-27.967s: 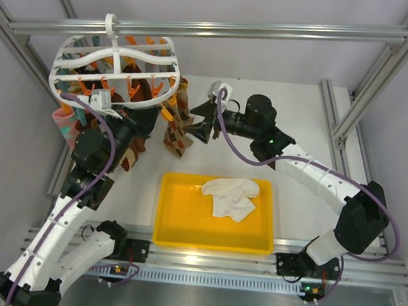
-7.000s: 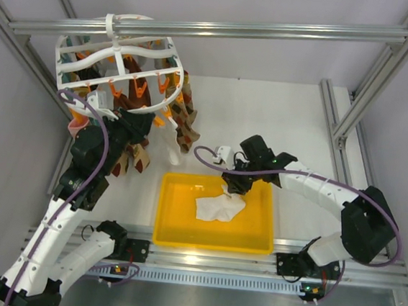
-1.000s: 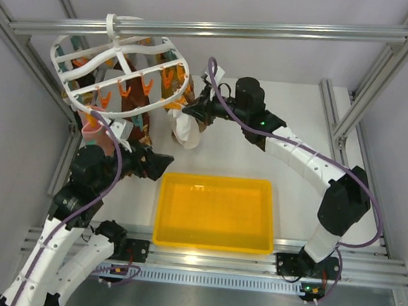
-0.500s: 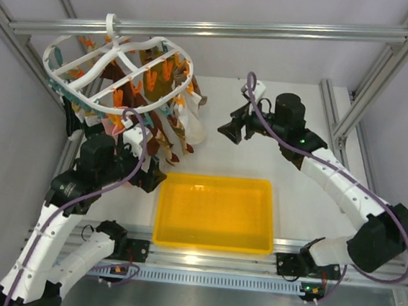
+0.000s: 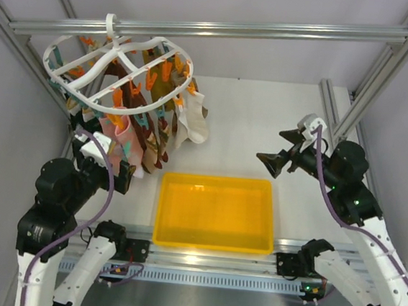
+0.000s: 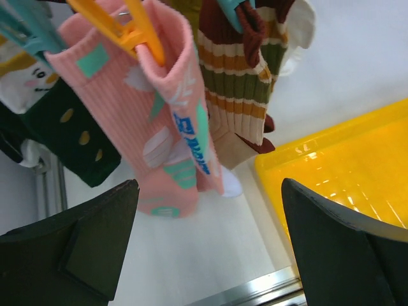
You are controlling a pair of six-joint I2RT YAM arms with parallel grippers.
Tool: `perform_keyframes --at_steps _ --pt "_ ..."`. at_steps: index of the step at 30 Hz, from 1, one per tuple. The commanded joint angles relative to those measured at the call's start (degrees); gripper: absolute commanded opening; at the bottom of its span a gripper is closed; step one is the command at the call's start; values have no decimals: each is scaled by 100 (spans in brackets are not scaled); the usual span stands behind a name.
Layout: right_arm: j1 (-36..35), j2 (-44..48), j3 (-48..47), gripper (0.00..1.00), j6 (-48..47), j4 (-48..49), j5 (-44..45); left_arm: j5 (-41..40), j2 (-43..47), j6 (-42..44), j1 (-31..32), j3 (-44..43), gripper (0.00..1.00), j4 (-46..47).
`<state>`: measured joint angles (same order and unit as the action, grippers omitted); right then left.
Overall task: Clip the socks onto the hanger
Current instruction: Reset both arms
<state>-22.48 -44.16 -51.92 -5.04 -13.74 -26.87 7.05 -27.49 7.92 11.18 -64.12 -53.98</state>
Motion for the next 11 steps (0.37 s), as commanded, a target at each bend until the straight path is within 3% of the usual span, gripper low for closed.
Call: perform_keyframes --at_steps 1,11 --pt "244 583 199 100 -6 -251 -81 -379 331 262 -238 -189 98 -69" --pt "341 1787 464 100 -68 -709 -29 -423 920 157 -529 -232 98 -201"
